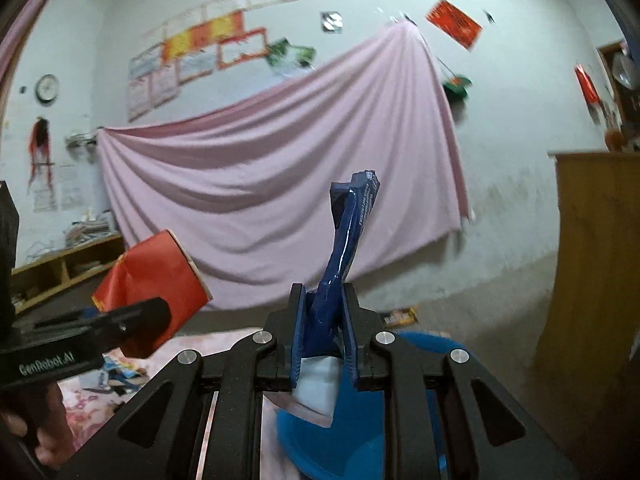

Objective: Collect trash
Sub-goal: 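Carry both items to the blue bucket and open both tools to drop them, then move both tools back over the bed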

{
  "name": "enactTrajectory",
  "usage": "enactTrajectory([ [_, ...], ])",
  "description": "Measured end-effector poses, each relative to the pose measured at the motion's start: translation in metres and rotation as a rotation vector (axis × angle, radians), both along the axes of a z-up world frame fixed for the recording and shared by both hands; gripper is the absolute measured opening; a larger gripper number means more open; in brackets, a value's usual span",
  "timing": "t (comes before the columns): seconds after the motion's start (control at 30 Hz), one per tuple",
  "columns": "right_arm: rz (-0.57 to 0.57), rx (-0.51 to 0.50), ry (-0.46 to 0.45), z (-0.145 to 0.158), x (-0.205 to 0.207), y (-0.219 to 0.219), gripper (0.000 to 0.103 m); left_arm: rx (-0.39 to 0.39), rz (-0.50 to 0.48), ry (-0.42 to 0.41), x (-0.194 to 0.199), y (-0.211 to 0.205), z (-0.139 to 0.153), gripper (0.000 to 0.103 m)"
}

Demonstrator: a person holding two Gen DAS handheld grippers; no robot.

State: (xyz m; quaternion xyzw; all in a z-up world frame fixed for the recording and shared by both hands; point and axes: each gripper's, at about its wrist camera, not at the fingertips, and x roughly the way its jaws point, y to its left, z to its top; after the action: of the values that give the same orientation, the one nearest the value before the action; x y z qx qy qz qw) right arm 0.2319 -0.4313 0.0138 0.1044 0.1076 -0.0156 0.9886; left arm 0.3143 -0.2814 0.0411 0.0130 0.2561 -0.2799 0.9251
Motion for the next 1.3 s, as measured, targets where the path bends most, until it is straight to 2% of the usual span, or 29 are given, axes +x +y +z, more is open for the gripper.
enactTrajectory([
  [0.23,0.018,0.169,0.201,-0.034,0.022,-0.041,0.017,0.068,-0.014,0.113,0.023,-0.028,-0.031,0.047],
  [0.37,0.016,0.259,0.263,-0.049,0.024,-0.056,0.018,0.093,-0.024,0.144,0.031,-0.037,-0.043,0.047],
  [0.5,0.012,0.281,0.308,-0.054,0.025,-0.061,0.018,0.113,-0.028,0.172,0.037,-0.047,-0.051,0.048],
  [0.63,0.003,0.299,0.339,-0.055,0.028,-0.066,0.018,0.101,-0.02,0.2,0.044,-0.048,-0.056,0.056],
  [0.7,-0.001,0.31,0.346,-0.055,0.032,-0.069,0.019,0.097,-0.012,0.206,0.045,-0.044,-0.057,0.056],
  [0.83,-0.012,0.324,0.354,-0.054,0.034,-0.071,0.031,0.073,-0.001,0.204,0.044,-0.035,-0.057,0.056],
  [1.0,-0.022,0.311,0.339,-0.048,0.034,-0.066,0.034,0.026,0.038,0.158,0.032,-0.018,-0.043,0.064],
  [1.07,-0.023,0.293,0.316,-0.044,0.035,-0.061,0.041,-0.001,0.065,0.133,0.027,-0.005,-0.035,0.076],
  [1.2,-0.007,0.244,0.239,-0.029,0.028,-0.051,0.049,-0.083,0.122,0.057,0.014,0.028,-0.016,0.088],
  [1.23,-0.002,0.232,0.223,-0.025,0.027,-0.048,0.052,-0.097,0.132,0.037,0.011,0.036,-0.011,0.096],
  [1.27,0.006,0.212,0.199,-0.02,0.025,-0.043,0.065,-0.103,0.144,0.016,0.008,0.042,-0.007,0.101],
  [1.3,0.012,0.198,0.183,-0.016,0.024,-0.039,0.077,-0.117,0.16,-0.013,0.003,0.05,-0.001,0.101],
])
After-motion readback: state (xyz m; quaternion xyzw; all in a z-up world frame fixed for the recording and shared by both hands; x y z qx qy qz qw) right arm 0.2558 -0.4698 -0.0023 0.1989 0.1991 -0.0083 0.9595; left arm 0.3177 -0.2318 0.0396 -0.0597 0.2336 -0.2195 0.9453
